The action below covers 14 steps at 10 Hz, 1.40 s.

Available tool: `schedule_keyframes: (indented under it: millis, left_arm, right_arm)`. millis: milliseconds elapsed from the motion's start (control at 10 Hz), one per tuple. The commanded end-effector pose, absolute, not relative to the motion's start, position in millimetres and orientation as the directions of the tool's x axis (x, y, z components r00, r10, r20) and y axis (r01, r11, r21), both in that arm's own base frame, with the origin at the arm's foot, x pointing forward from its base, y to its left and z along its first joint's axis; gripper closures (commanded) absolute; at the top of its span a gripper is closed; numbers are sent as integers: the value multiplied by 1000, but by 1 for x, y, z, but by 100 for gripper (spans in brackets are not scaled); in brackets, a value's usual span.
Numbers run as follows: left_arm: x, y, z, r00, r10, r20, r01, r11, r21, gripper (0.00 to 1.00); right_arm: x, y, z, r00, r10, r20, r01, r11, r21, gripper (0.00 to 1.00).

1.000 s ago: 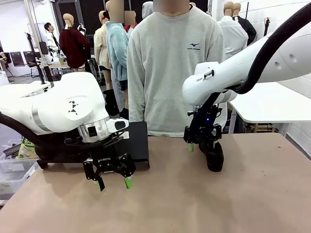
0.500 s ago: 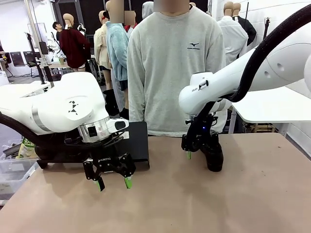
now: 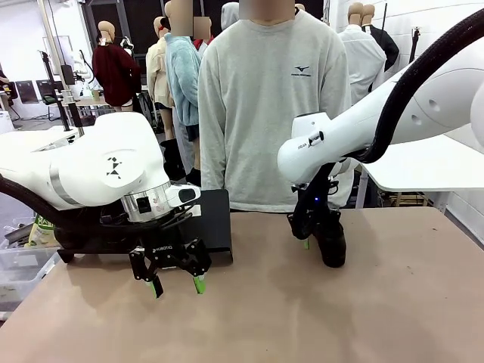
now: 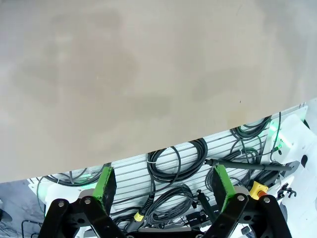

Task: Organize the shoes by placing them on the stand.
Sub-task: Pick up one Shoe and place it in the middle of the table.

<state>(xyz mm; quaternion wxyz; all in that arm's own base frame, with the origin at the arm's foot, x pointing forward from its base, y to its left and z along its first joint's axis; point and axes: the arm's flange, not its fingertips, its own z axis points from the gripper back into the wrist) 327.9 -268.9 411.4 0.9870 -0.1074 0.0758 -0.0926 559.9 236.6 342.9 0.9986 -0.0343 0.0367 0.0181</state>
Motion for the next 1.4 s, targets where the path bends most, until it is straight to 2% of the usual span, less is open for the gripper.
schedule_keyframes:
  millis: [0,400,600,900,1000,1300]
  left_arm:
    - [328,-267,412,971,-199,-136,163,958,-236,0]
    - [328,-267,412,971,-199,-136,163,958,-236,0]
    - [328,-267,412,971,-199,-136,163,958,-236,0]
    - [328,-267,412,971,-199,-136,163,958,-236,0]
    - [328,-267,412,971,-199,-136,163,958,-236,0]
    - [328,-267,412,971,-199,-136,163,958,-236,0]
  right_arm:
    - [564,241,334,998,-53,-45,49,995,-89,100]
    - [565,233,336,996,-72,-59,67,994,-83,100]
    - [559,228,356,991,-98,-91,94,994,-51,100]
    - [496,241,420,991,-131,-5,131,990,-54,100]
    - [471,252,433,996,-90,24,91,995,-36,100]
    - [420,305,432,1000,15,-8,-15,1000,-1,100]
